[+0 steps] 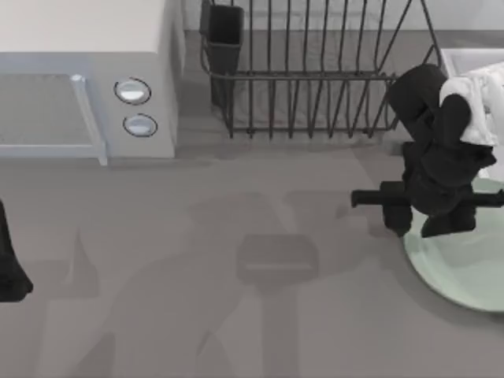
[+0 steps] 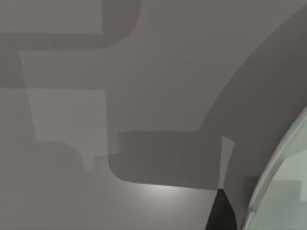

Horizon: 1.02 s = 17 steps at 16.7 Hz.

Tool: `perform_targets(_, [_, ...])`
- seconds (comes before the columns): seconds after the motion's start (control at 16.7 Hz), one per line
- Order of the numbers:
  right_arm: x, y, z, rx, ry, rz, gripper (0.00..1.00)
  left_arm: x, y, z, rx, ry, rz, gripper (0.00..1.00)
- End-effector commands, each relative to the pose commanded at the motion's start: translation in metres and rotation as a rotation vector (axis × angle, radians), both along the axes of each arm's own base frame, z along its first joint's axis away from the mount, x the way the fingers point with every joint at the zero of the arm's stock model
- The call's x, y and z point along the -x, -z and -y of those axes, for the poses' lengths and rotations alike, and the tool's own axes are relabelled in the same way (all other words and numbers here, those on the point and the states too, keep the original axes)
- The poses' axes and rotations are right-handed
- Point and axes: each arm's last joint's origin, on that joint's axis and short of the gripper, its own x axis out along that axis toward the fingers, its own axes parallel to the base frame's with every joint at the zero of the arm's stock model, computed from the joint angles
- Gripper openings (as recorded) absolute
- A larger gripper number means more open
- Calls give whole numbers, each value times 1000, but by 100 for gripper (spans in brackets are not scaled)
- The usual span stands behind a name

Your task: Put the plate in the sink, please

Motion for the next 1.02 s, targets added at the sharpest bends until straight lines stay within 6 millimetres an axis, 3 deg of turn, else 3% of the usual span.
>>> perform_targets(0.06, [-6,-29,2,-29,9,92,0,0,0,0,0,0,0,100])
perform_targets(0.3, [-14,-40,-1,-25,9,81,0,0,0,0,0,0,0,100])
perform_targets(0.48, [-28,-72,-8,-19,9,66,0,0,0,0,0,0,0,100])
perform_targets(0.72, [-41,-155,-14,-18,10,63,0,0,0,0,0,0,0,100])
perform_targets(0.9, [-31,-219,-10,-21,9,70,0,0,0,0,0,0,0,100])
perform_targets(1.02, [-21,-249,-5,-24,9,77,0,0,0,0,0,0,0,100])
